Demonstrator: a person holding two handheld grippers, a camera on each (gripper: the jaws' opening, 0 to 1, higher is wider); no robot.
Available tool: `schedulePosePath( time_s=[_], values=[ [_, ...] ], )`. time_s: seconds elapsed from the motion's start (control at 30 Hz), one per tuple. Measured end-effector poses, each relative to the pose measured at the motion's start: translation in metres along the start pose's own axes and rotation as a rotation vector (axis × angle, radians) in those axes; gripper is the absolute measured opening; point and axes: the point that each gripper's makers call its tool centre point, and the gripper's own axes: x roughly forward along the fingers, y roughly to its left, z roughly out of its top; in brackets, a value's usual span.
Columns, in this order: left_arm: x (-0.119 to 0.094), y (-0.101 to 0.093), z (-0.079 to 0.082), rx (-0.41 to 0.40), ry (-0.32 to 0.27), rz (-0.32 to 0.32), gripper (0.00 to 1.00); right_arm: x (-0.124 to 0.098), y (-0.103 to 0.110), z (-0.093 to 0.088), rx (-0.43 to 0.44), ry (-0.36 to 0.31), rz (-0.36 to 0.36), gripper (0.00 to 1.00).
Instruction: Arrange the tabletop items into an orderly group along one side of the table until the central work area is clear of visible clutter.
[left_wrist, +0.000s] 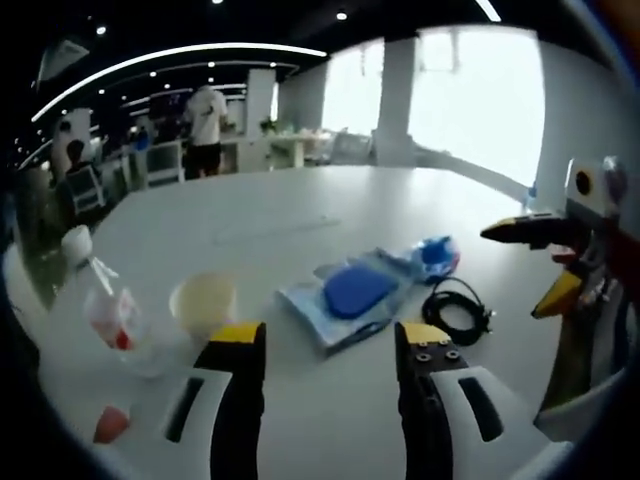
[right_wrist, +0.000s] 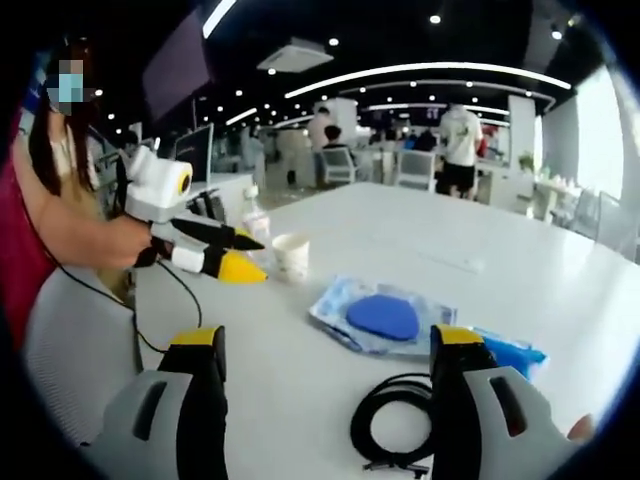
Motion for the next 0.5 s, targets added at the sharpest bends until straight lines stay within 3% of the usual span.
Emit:
schedulePosePath(
  time_s=[0.5],
  values=[
    [0.046, 0.000, -0.011, 0.003, 0.086, 0.001, 0.39, 0.030, -0.052, -0.020, 0.053, 0.041, -0.030, 0.72]
  ],
)
